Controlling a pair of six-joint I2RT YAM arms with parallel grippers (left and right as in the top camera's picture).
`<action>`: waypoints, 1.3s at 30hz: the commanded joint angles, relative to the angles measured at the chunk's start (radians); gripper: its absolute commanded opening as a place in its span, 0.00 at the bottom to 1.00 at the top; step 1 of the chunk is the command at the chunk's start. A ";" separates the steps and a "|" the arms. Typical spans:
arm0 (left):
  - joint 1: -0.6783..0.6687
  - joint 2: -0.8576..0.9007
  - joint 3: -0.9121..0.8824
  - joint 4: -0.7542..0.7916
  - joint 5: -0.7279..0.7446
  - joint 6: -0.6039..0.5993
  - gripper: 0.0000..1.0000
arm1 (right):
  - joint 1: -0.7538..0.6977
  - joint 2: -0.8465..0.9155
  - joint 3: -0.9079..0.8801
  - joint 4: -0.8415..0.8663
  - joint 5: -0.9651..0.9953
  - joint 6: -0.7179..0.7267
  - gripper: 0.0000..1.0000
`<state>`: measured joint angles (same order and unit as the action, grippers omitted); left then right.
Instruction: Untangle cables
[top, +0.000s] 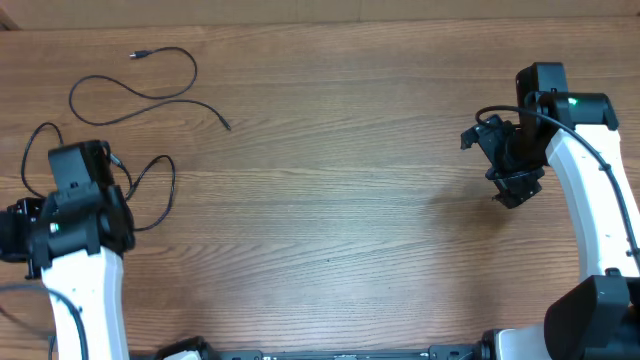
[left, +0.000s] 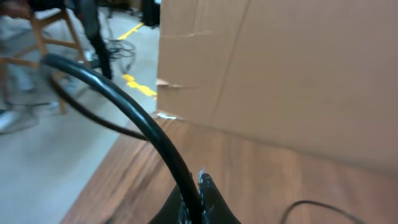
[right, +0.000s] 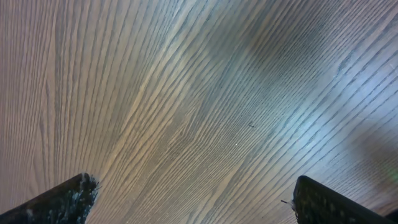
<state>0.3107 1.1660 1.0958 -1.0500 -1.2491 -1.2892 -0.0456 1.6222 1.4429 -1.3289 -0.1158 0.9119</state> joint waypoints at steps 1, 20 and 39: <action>0.060 0.061 0.019 0.001 0.069 0.031 0.04 | -0.002 -0.009 0.017 0.000 0.002 -0.004 1.00; 0.452 0.221 0.019 0.046 0.865 -0.037 0.04 | -0.002 -0.009 0.017 0.000 0.002 -0.004 1.00; 0.463 0.235 0.019 0.504 1.160 0.219 0.04 | -0.002 -0.009 0.017 0.000 0.002 -0.004 1.00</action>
<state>0.7612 1.3842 1.0969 -0.5705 -0.0921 -1.1099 -0.0452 1.6222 1.4429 -1.3289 -0.1158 0.9119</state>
